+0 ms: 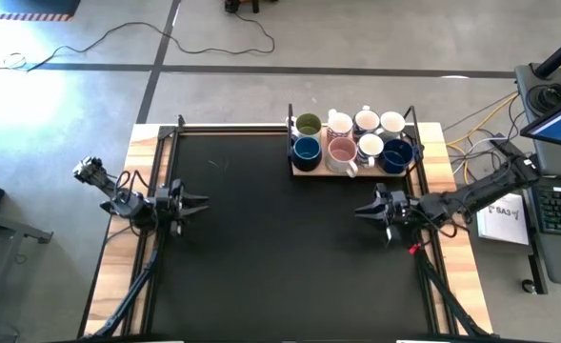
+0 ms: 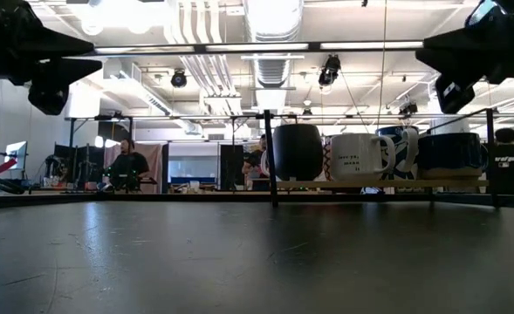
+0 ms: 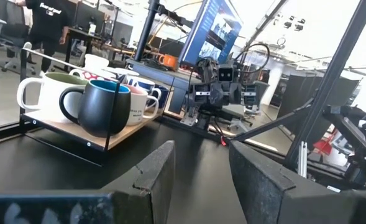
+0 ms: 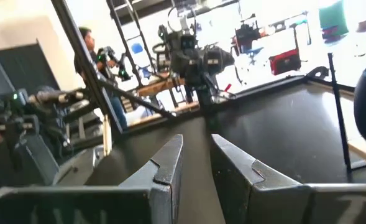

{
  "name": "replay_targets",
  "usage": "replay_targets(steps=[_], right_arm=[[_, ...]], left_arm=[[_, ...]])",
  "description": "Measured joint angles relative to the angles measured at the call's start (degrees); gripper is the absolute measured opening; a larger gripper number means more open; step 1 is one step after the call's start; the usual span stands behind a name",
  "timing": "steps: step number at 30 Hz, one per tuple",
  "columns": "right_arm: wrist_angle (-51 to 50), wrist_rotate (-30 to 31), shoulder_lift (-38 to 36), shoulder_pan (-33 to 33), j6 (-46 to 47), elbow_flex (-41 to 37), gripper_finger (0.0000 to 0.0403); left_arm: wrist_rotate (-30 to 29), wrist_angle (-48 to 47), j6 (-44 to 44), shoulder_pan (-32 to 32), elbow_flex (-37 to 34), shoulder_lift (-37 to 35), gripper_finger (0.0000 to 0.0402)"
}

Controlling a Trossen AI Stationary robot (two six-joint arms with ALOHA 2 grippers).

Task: Place coffee mugs
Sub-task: Return to Home Position

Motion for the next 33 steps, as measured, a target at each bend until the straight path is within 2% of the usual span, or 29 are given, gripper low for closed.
replay_targets(steps=[10, 23, 33], right_arm=[[-0.1, 0.0, -8.3, -3.0, 0.0, 0.0, 0.0068], [0.0, 0.0, -18.3, -6.7, 0.0, 0.0, 0.0068], [-0.2, 0.0, -21.2, -11.3, 0.0, 0.0, 0.0068]], left_arm=[[0.0, -0.4, 0.0, 0.7, 0.0, 0.0, 0.0135], [0.0, -0.3, 0.0, 8.7, -0.1, 0.0, 0.0135], [0.0, -0.3, 0.0, 10.2, -0.1, 0.0, 0.0135]])
